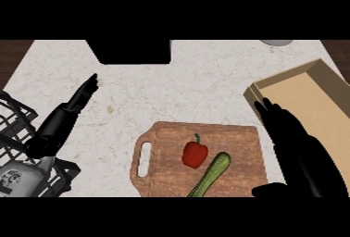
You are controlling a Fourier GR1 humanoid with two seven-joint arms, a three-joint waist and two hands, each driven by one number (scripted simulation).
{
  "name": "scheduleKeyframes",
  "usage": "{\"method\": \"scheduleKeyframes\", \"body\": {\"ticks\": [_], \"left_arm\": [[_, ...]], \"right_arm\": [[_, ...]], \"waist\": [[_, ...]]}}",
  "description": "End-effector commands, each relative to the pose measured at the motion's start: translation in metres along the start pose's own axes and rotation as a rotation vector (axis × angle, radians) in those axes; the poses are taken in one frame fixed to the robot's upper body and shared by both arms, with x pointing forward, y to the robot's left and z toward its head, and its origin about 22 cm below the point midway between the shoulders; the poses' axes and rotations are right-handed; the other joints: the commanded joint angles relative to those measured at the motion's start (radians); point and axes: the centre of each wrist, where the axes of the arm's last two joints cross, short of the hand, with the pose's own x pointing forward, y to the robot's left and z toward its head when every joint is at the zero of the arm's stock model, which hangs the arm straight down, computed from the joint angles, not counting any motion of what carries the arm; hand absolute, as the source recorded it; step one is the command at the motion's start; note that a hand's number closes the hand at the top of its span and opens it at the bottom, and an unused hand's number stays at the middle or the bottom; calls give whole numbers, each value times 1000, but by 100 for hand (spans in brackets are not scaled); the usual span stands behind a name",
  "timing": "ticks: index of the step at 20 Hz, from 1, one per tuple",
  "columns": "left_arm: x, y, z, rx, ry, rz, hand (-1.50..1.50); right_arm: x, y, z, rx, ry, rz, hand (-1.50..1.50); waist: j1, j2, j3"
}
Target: Pick the bell pepper from the cutting board and place it in the cardboard box
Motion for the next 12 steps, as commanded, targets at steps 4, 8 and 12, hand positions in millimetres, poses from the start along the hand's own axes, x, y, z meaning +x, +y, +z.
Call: {"method": "scheduleKeyframes", "body": {"ticks": [4, 8, 12], "left_arm": [[5, -1, -12, -12, -17, -14, 0], [11, -5, -14, -31, -16, -8, 0], [5, 0, -14, -15, -30, -21, 0]], "right_arm": [[61, 12, 3, 138, 130, 206, -150], [86, 23, -11, 195, 185, 211, -150], [106, 45, -17, 239, 230, 204, -150]], "waist": [[33, 5, 2], [40, 3, 3], [23, 4, 4]]}}
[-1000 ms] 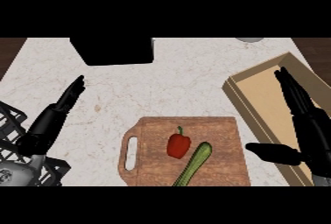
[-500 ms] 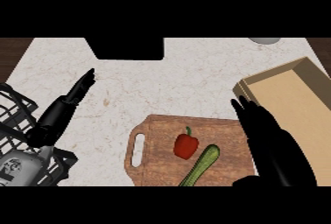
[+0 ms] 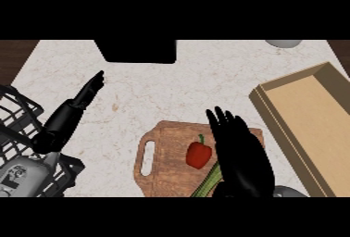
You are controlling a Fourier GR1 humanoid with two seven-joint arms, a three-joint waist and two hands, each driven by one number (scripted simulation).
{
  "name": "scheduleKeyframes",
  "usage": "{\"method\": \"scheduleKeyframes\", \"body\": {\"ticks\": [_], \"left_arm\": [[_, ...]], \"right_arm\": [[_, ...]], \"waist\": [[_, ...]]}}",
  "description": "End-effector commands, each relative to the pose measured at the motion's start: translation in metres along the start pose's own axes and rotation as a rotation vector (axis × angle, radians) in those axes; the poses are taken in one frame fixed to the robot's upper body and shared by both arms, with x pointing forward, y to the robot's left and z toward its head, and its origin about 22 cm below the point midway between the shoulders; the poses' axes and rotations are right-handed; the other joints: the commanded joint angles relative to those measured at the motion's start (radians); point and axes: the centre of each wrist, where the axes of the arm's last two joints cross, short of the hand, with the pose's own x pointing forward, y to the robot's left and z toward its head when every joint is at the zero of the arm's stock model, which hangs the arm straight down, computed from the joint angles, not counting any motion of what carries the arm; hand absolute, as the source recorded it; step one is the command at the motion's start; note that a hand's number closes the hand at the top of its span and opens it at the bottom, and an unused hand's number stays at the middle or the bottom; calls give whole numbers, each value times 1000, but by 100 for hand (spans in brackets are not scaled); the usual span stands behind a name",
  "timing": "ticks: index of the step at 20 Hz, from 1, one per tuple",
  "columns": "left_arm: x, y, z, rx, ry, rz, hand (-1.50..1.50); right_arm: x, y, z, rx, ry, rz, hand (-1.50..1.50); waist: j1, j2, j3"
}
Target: Pick the bell pepper from the cutting board and place it in the cardboard box
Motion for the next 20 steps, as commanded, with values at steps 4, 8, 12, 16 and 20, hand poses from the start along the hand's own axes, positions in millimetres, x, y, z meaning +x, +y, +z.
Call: {"method": "scheduleKeyframes", "body": {"ticks": [4, 8, 12, 16, 20], "left_arm": [[9, 11, 1, 2, 1, -8, 0], [1, 5, 4, 24, 0, 6, 0], [1, 16, 2, 25, 17, -3, 0], [-9, 5, 8, 28, 12, 1, 0], [-2, 13, 10, 14, 5, -17, 0]], "right_arm": [[50, 6, -16, 94, 224, 78, -150], [69, 32, -26, 93, 263, 128, -150], [74, 34, -35, 75, 305, 170, -150], [86, 24, -39, 62, 294, 168, -150], [76, 39, -51, 85, 336, 184, -150]], "waist": [[-7, -6, 4], [-12, -3, 5], [-24, -3, 6], [-21, -2, 6], [-22, -1, 8]]}}
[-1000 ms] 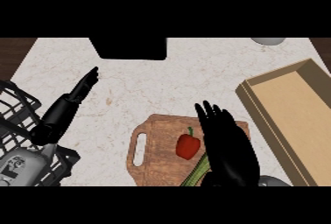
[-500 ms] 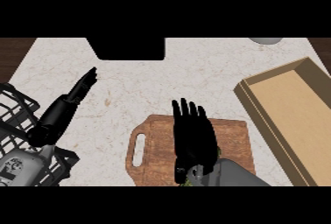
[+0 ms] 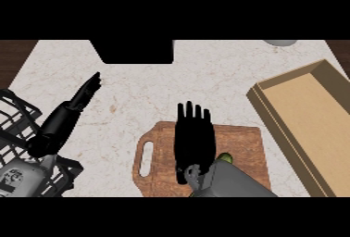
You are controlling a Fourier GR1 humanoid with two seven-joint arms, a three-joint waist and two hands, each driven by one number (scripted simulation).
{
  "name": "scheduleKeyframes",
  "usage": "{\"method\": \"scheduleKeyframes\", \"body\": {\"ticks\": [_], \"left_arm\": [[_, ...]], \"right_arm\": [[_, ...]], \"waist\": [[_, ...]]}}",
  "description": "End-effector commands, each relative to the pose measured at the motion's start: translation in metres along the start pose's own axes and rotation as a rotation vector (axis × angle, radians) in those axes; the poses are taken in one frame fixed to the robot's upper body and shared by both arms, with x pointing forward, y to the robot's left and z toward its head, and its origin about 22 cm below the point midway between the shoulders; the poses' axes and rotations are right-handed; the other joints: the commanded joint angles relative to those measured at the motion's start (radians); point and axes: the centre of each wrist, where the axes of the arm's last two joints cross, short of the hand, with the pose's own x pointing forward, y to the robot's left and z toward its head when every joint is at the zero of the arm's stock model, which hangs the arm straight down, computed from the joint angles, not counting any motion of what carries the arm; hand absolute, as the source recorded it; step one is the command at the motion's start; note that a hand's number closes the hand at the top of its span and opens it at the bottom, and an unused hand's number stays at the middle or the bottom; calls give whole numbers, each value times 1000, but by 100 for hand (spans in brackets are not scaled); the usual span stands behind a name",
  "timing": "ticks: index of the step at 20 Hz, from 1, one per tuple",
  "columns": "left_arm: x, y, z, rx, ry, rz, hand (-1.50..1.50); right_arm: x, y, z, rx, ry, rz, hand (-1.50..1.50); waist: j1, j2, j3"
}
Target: Pick the bell pepper from the cutting board and place it in the cardboard box
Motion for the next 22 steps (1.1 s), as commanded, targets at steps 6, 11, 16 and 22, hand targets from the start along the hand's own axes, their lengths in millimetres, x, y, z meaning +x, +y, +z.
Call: {"method": "scheduleKeyframes", "body": {"ticks": [6, 11, 16, 22], "left_arm": [[-4, -1, -15, 31, 0, -5, 0], [2, 4, -2, 12, -7, -12, 0], [-2, 16, -13, 23, -7, -6, 0], [1, 6, 4, 13, -12, -10, 0]], "right_arm": [[11, 12, -11, 35, 264, 133, -150], [6, 14, -7, 57, 248, 90, -150], [-3, 23, -15, 76, 246, 69, -150], [-9, 46, -14, 72, 311, 117, -150]], "waist": [[-11, 7, -2], [3, 3, 0], [-9, 7, 0], [1, 3, 0]]}}
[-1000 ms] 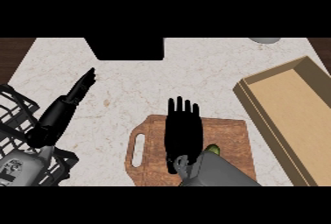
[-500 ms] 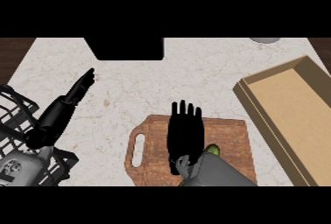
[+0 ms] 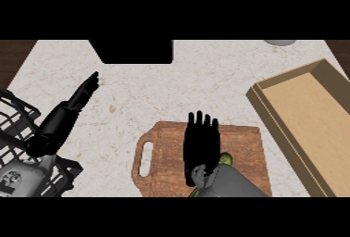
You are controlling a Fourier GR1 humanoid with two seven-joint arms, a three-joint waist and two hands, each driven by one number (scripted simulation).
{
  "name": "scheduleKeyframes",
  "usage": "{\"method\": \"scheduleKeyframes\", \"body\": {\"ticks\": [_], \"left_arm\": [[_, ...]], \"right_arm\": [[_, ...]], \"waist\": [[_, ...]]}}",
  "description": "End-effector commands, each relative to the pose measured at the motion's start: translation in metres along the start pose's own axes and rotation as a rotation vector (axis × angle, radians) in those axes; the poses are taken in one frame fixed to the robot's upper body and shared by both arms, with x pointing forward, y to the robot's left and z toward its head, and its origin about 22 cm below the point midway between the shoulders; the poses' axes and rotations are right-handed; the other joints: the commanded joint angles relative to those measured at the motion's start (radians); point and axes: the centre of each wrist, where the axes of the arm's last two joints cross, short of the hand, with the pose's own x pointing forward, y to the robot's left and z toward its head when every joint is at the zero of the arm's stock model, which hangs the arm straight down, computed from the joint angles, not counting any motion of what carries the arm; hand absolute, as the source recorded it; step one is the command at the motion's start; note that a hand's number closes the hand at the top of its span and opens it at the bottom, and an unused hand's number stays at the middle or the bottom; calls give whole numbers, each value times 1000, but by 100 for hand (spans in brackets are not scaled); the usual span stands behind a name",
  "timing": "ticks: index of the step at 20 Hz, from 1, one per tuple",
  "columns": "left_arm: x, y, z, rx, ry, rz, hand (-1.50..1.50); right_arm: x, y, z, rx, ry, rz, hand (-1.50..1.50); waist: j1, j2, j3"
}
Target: Pick the bell pepper from the cutting board and place it in the cardboard box
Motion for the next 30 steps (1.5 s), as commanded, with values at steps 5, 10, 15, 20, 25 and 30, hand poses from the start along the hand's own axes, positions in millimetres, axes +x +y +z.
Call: {"method": "scheduleKeyframes", "body": {"ticks": [5, 10, 15, 20, 25, 30], "left_arm": [[-1, 13, -6, -5, -8, -7, 0], [2, 16, -4, 1, -8, -17, 0], [-14, -4, -12, 1, 5, 0, 0], [6, 3, -11, -7, -8, 5, 0], [-2, 4, -6, -4, -19, -10, 0], [-5, 13, -14, -5, -8, 17, 0]], "right_arm": [[5, 8, -2, 1, 228, 27, -150], [1, 21, -8, 57, 182, 9, -150], [-5, 39, -9, -55, 53, 97, 150], [12, 34, -8, -142, 43, 116, 150], [-30, -16, -77, -147, -206, -105, 150], [-42, -51, -90, -255, -314, -144, 150]], "waist": [[1, 3, 0], [7, 4, 0], [-4, 4, 0], [5, 3, 1], [17, 11, 2], [4, 7, 1]]}}
